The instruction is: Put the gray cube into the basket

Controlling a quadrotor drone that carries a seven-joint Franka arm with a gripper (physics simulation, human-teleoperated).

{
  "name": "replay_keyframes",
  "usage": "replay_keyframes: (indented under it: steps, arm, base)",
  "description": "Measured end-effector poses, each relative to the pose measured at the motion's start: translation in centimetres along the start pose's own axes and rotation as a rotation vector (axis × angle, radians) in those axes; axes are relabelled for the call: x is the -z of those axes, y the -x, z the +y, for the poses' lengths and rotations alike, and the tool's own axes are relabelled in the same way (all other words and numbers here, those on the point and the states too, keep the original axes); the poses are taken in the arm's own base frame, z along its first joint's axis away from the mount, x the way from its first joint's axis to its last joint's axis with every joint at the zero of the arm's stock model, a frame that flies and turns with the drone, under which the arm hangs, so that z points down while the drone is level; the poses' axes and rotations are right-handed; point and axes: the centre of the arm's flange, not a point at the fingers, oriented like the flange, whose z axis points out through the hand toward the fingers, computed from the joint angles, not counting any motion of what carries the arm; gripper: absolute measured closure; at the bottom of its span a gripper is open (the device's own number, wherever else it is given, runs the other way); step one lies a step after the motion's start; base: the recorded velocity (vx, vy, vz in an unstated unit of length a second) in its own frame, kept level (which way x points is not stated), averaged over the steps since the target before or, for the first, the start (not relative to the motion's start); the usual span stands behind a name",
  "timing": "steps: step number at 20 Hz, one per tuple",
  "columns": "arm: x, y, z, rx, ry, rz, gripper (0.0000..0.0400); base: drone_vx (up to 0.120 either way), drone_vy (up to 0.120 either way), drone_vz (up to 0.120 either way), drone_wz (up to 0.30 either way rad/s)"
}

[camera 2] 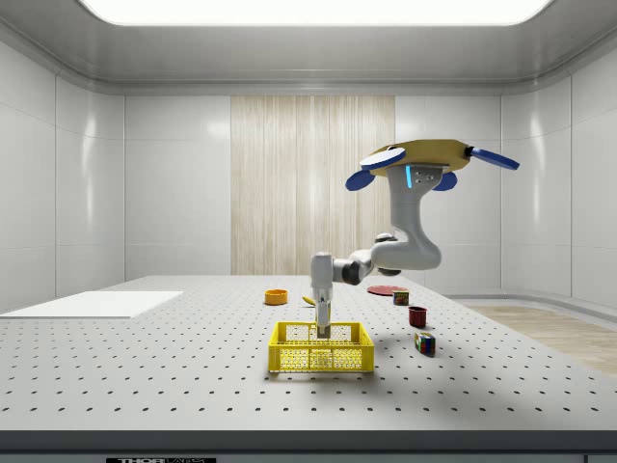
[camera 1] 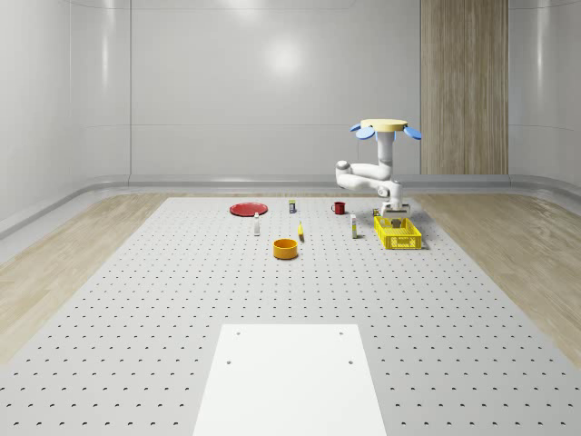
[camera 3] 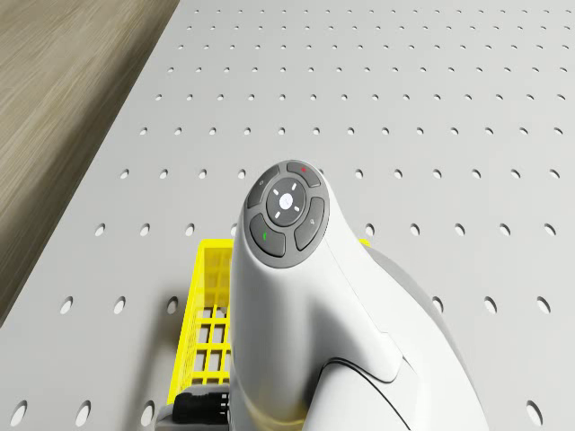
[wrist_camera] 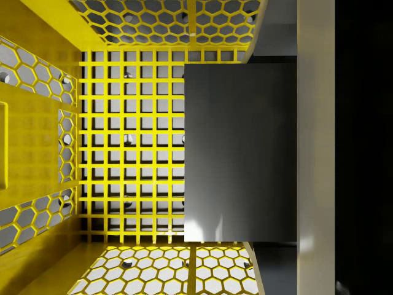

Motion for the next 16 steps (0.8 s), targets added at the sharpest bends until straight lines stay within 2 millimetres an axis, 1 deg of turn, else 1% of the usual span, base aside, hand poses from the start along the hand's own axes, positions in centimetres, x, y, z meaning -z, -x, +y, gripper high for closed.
replay_keyframes:
  steps: [11, 12, 14, 16]
  arm:
    - [-4.5, 0.0, 0.0, 0.000, 0.000, 0.000, 0.0150]
    - [-4.8, 0.0, 0.0, 0.000, 0.000, 0.000, 0.0138]
    - [-5.2, 0.0, 0.0, 0.000, 0.000, 0.000, 0.0084]
    - [-5.4, 0.0, 0.0, 0.000, 0.000, 0.000, 0.0051]
  base:
    - [0.000, 0.000, 0.000, 0.000]
    - [0.000, 0.000, 0.000, 0.000]
    - [0.000, 0.000, 0.000, 0.000]
    - [0.000, 0.000, 0.000, 0.000]
